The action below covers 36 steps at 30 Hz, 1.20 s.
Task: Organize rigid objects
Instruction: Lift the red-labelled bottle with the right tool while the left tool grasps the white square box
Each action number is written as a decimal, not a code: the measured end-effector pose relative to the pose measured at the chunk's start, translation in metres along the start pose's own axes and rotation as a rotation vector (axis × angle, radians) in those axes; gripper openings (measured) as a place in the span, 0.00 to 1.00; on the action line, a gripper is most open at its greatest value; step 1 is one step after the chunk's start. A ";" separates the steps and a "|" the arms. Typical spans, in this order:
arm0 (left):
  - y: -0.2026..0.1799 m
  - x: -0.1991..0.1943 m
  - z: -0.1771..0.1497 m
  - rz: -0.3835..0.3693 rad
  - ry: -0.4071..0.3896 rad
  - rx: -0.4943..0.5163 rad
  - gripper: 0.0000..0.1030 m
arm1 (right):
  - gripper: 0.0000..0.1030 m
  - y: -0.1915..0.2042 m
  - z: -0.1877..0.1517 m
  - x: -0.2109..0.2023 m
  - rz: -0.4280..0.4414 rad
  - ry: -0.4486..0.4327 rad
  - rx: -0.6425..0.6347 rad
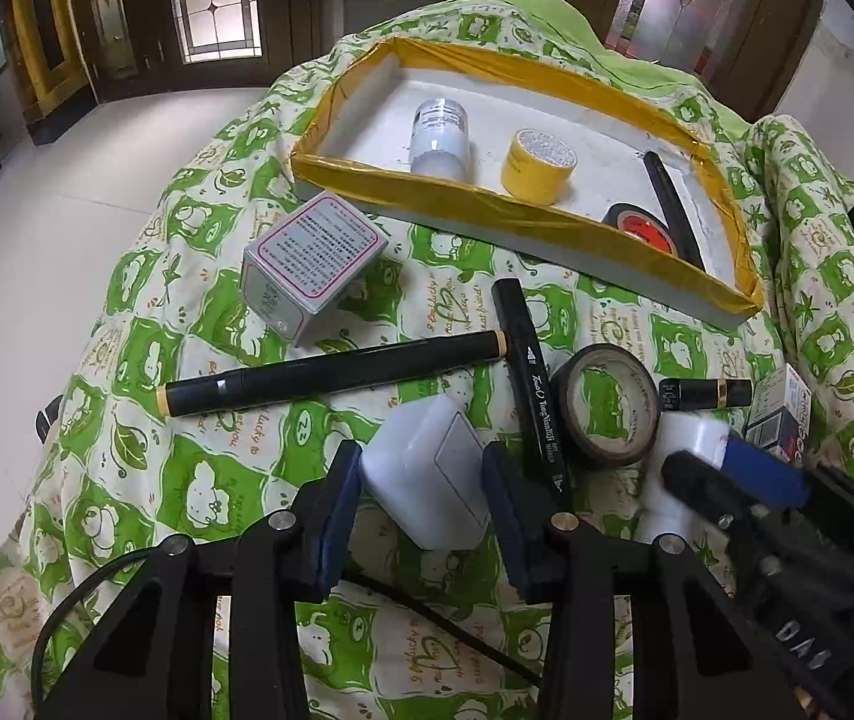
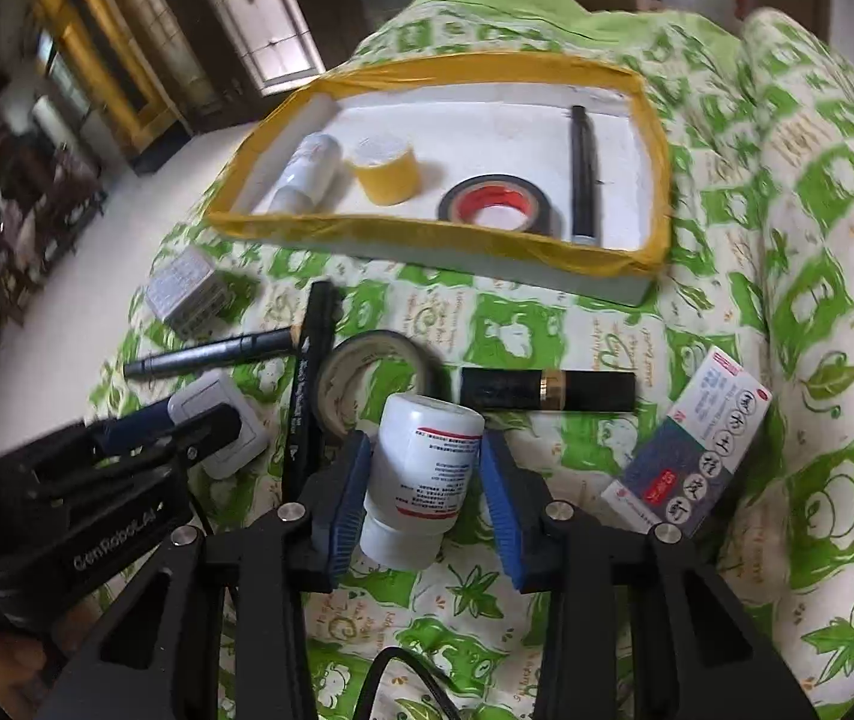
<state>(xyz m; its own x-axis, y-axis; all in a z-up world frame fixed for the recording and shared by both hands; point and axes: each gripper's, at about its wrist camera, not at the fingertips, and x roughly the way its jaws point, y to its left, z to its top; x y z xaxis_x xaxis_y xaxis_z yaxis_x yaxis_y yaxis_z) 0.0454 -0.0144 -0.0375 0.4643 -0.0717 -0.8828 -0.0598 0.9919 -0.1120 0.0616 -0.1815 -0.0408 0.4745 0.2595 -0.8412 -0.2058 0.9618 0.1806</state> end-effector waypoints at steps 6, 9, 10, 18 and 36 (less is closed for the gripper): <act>-0.002 0.004 0.002 0.012 0.011 -0.003 0.51 | 0.36 -0.002 0.000 0.004 0.006 0.009 0.014; -0.001 0.005 0.002 0.013 0.014 -0.009 0.55 | 0.37 -0.002 -0.002 0.006 0.008 0.014 0.021; -0.001 0.005 0.002 0.013 0.015 -0.011 0.57 | 0.37 -0.002 -0.003 0.006 0.009 0.016 0.025; 0.018 0.009 0.004 -0.039 0.038 -0.110 0.61 | 0.38 -0.032 0.001 0.012 0.116 0.071 0.180; 0.005 0.011 0.006 -0.079 0.032 -0.065 0.41 | 0.36 -0.028 0.002 0.022 0.164 0.101 0.217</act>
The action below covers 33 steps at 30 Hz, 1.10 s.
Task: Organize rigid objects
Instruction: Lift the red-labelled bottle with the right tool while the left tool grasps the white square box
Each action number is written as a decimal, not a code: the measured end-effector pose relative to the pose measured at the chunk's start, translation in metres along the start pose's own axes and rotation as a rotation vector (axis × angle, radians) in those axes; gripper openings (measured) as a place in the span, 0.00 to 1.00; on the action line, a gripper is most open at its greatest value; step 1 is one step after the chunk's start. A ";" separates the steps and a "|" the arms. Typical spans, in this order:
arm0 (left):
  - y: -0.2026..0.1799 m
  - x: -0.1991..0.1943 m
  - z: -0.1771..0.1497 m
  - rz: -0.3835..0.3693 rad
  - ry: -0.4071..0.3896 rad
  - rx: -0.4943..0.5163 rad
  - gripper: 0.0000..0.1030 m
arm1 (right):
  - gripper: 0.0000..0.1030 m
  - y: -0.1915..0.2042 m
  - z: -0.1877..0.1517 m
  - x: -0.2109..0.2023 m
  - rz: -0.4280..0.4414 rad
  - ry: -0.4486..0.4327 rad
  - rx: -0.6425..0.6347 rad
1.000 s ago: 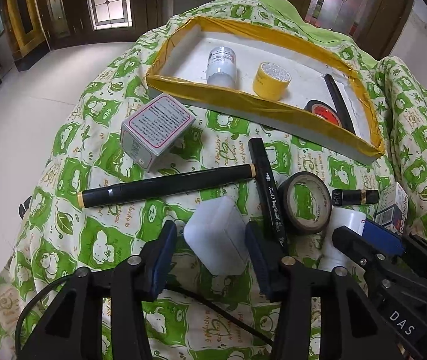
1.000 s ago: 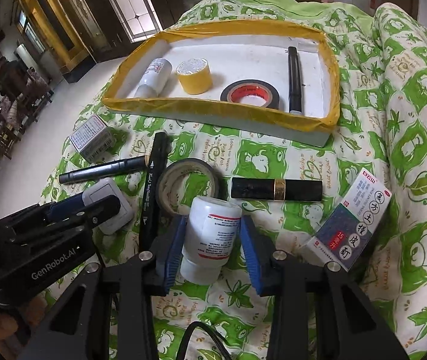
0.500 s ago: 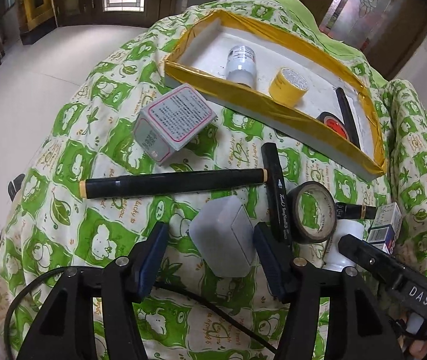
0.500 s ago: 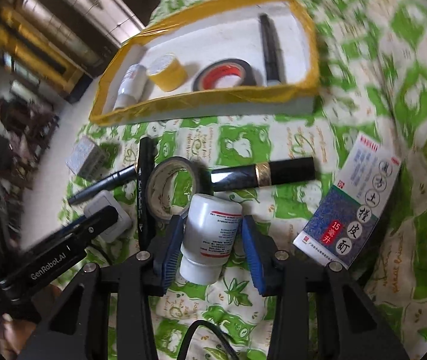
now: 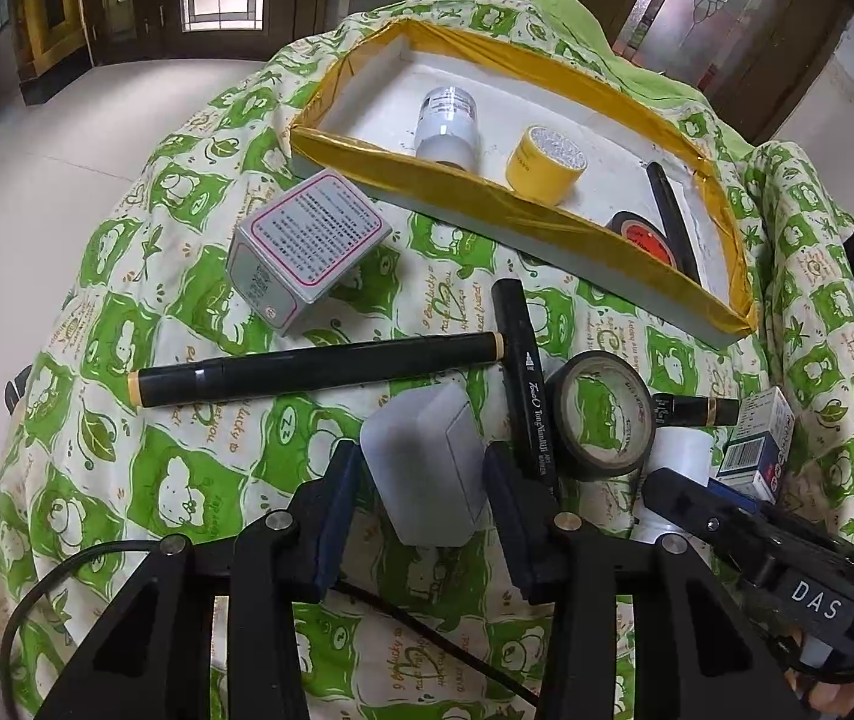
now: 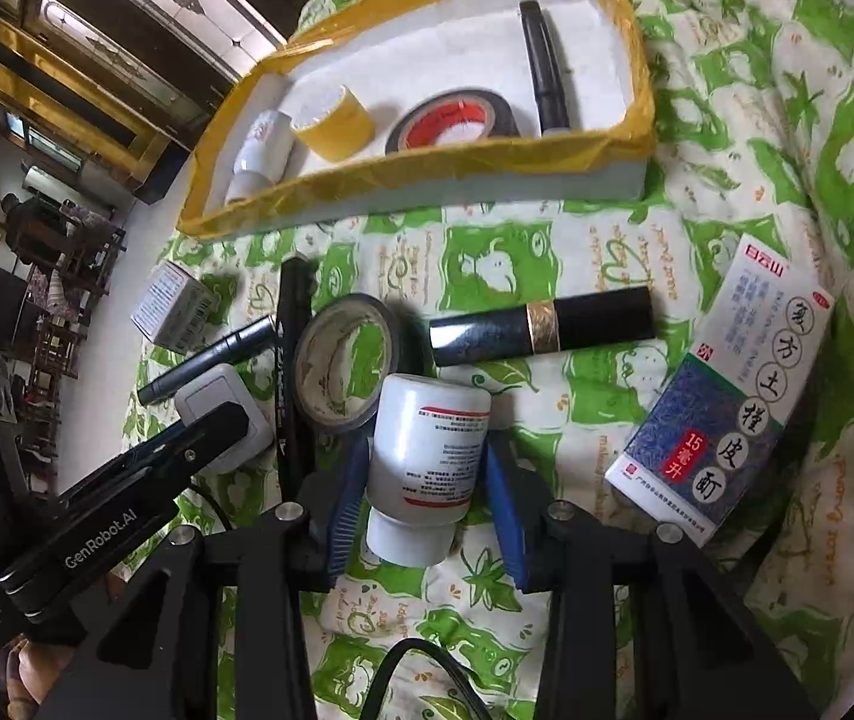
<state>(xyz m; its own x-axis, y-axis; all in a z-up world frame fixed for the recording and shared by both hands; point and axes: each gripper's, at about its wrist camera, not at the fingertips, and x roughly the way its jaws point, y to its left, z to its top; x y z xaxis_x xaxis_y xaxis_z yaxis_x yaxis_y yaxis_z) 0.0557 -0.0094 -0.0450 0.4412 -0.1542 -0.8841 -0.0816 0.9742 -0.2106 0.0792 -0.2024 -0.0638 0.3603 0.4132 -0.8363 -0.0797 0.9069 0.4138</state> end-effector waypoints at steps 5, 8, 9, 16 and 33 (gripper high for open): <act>-0.002 -0.006 -0.001 -0.021 -0.023 0.014 0.33 | 0.35 -0.001 0.001 -0.004 0.010 -0.022 -0.005; 0.000 -0.011 -0.001 -0.036 -0.044 0.015 0.30 | 0.35 -0.001 0.000 -0.011 0.012 -0.042 -0.022; -0.001 -0.012 -0.001 -0.040 -0.047 0.017 0.29 | 0.35 0.000 -0.001 -0.013 0.009 -0.046 -0.026; 0.001 -0.021 -0.001 -0.065 -0.085 0.008 0.27 | 0.35 -0.001 -0.001 -0.021 0.018 -0.068 -0.032; 0.005 -0.039 0.008 -0.095 -0.137 -0.017 0.27 | 0.35 -0.003 -0.001 -0.036 0.004 -0.109 -0.043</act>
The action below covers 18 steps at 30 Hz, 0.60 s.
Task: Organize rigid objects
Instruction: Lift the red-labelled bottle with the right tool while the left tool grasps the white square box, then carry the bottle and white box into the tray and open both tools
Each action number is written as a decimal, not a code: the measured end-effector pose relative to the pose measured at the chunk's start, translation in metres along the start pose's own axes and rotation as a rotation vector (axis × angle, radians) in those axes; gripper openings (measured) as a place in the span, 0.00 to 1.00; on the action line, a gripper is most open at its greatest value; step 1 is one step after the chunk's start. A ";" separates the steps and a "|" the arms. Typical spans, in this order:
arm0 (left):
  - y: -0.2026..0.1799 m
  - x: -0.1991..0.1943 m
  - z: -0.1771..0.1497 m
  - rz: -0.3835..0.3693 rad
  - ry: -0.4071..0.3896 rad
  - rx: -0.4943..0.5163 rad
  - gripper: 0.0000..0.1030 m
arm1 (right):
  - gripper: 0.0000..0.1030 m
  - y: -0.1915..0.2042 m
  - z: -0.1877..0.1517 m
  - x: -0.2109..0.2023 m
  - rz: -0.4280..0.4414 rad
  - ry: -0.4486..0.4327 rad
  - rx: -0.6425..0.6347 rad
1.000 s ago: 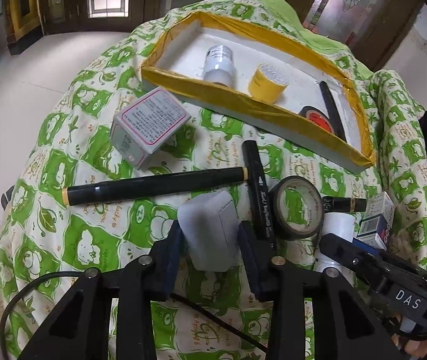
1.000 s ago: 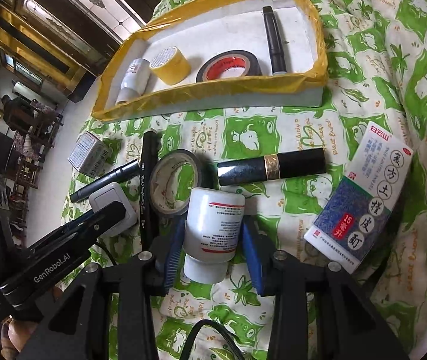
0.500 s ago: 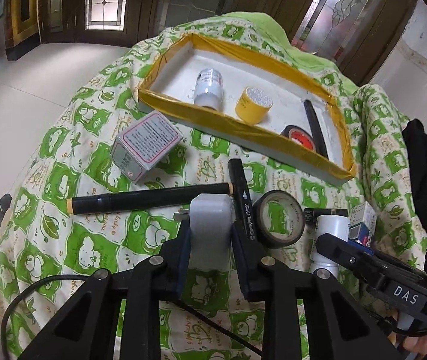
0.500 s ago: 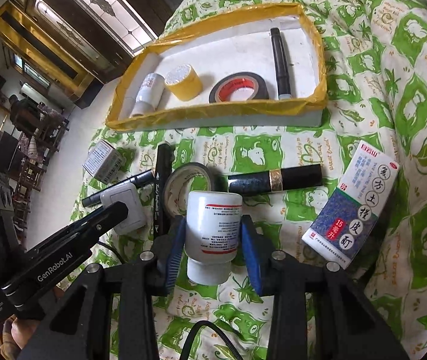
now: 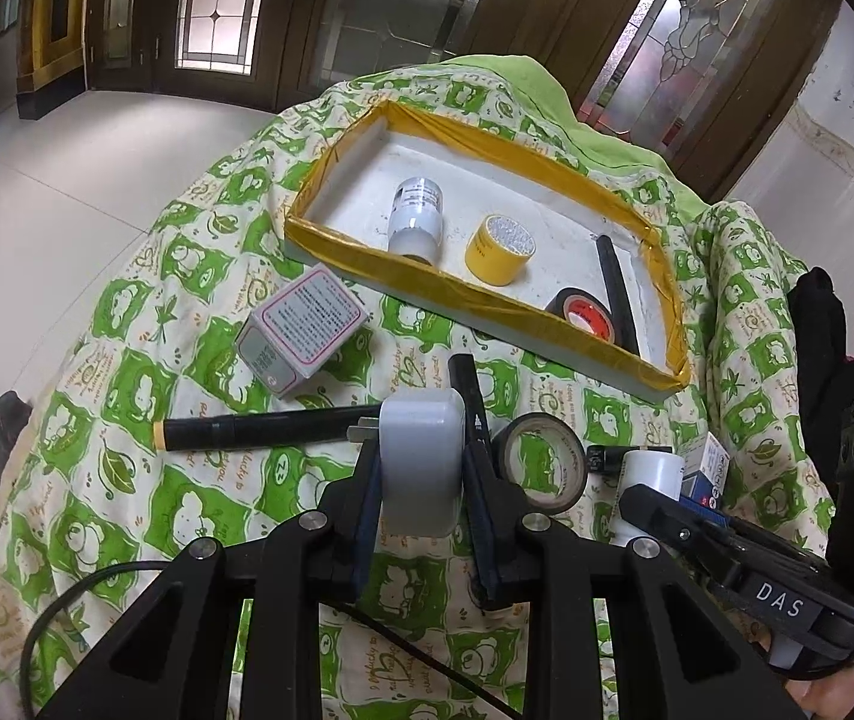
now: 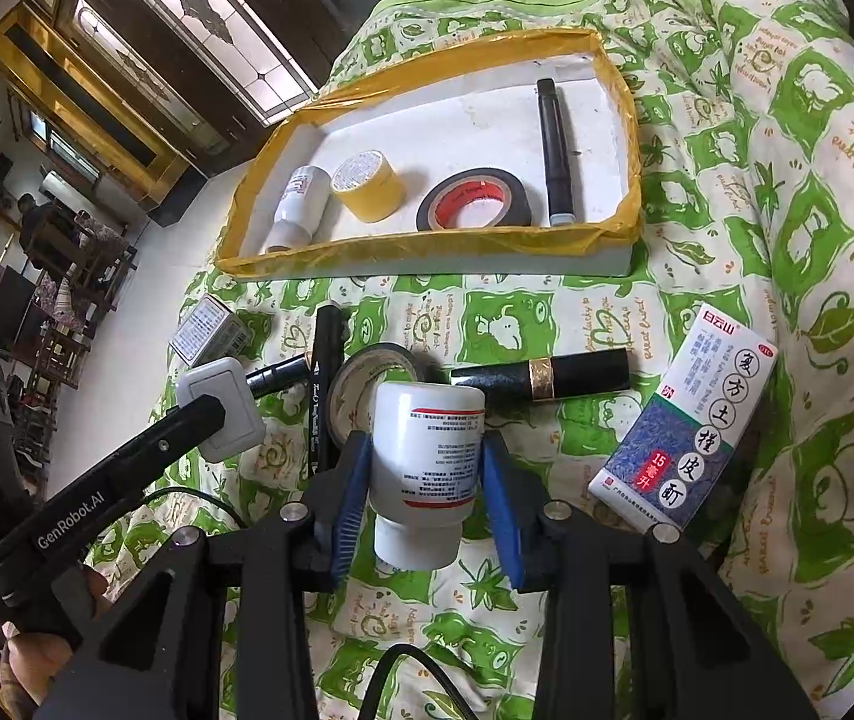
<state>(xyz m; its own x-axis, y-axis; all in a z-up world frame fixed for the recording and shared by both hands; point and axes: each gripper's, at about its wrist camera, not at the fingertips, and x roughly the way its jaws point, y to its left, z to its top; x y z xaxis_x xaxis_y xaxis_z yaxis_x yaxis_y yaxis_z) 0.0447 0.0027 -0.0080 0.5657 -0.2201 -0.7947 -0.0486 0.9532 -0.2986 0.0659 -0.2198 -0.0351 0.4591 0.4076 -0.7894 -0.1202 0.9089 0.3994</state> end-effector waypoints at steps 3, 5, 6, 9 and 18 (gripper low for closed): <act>-0.003 -0.002 0.004 -0.001 -0.006 0.007 0.27 | 0.35 0.000 0.001 -0.002 -0.002 -0.007 -0.002; -0.005 -0.004 0.007 0.005 -0.011 0.016 0.27 | 0.35 0.000 0.001 -0.004 -0.003 -0.011 -0.002; -0.006 -0.005 0.009 0.009 -0.014 0.025 0.27 | 0.35 0.000 0.001 -0.004 -0.004 -0.013 -0.003; -0.011 -0.008 0.015 0.033 -0.029 0.052 0.27 | 0.35 0.001 0.002 -0.006 -0.007 -0.019 -0.007; -0.015 -0.014 0.026 0.080 -0.060 0.093 0.27 | 0.35 0.004 0.005 -0.013 -0.024 -0.045 -0.028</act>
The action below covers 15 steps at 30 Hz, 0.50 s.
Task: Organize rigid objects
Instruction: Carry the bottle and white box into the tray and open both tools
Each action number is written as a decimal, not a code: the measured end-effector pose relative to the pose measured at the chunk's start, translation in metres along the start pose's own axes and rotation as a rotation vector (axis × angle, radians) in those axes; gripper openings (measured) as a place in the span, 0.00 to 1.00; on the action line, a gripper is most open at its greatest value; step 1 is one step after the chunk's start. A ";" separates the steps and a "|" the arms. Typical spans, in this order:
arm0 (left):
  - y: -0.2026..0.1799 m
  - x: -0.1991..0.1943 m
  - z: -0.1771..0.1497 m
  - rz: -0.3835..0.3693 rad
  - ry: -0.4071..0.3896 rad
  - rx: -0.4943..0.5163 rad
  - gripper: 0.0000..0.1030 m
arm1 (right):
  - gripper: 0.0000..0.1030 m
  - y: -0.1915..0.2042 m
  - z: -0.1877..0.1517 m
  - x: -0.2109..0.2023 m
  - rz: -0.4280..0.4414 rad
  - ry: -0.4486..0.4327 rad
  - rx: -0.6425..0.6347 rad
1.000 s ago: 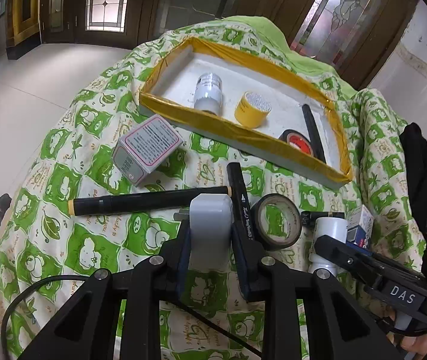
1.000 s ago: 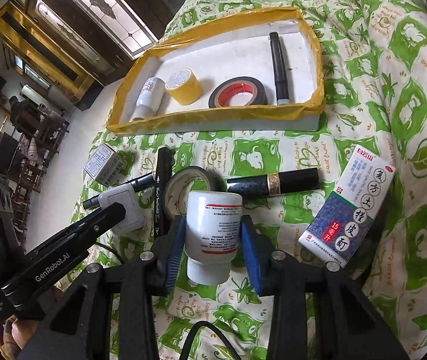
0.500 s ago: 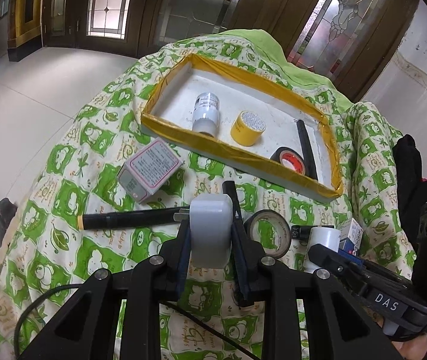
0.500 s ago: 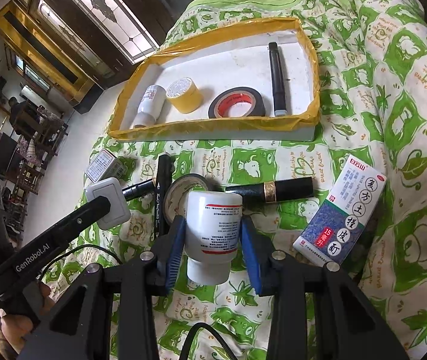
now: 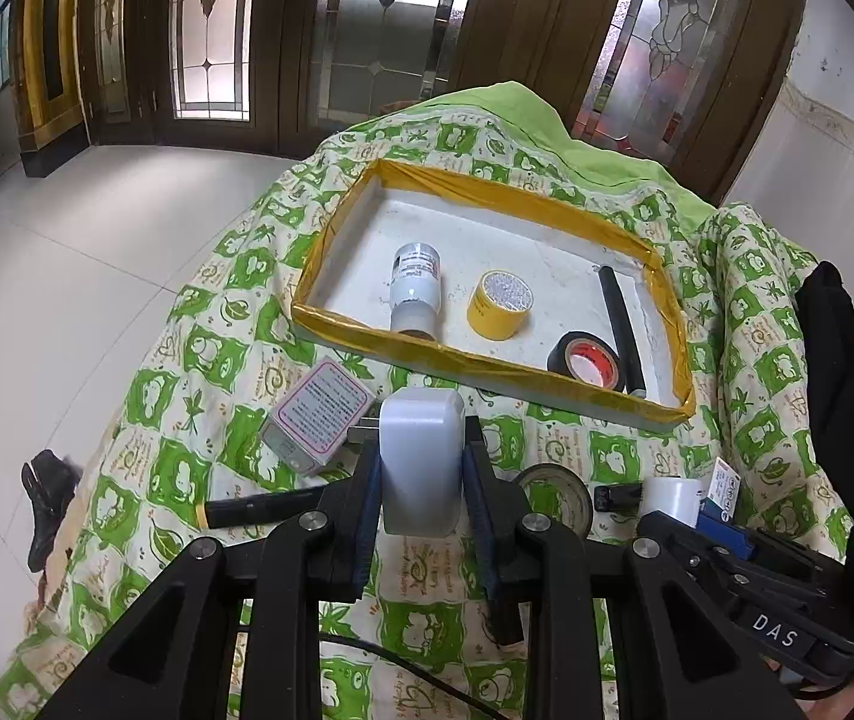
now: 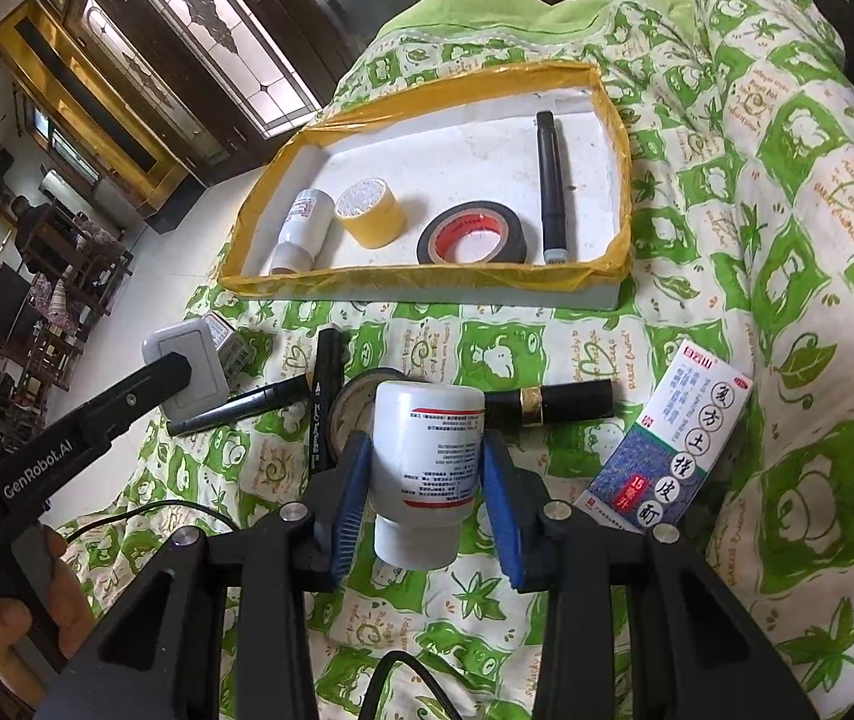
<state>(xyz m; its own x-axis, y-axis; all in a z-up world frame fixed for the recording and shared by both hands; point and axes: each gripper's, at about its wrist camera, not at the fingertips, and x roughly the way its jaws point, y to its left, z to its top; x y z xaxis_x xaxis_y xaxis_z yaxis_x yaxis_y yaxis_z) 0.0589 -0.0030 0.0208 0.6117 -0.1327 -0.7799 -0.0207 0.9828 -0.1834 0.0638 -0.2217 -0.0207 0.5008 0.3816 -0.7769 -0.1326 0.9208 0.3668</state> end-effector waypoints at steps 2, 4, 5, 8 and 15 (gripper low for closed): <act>0.001 0.001 0.001 0.002 0.001 0.001 0.27 | 0.35 0.001 0.002 -0.001 -0.002 -0.004 -0.002; 0.002 0.003 0.002 0.002 0.004 0.000 0.27 | 0.35 0.001 0.005 -0.002 -0.007 -0.007 -0.003; 0.003 0.004 0.002 0.001 0.007 -0.002 0.27 | 0.35 0.000 0.006 -0.002 -0.008 -0.007 -0.002; 0.005 0.007 0.004 0.001 0.013 -0.006 0.27 | 0.35 -0.002 0.012 -0.003 -0.010 -0.009 0.003; 0.006 0.013 0.013 0.005 0.014 0.002 0.27 | 0.35 -0.002 0.024 -0.003 -0.016 -0.013 -0.006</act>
<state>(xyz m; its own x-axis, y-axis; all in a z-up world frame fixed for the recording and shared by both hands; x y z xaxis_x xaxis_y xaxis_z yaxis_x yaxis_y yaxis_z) 0.0774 0.0030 0.0173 0.6003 -0.1292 -0.7893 -0.0221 0.9838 -0.1779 0.0829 -0.2263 -0.0074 0.5137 0.3661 -0.7759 -0.1298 0.9271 0.3516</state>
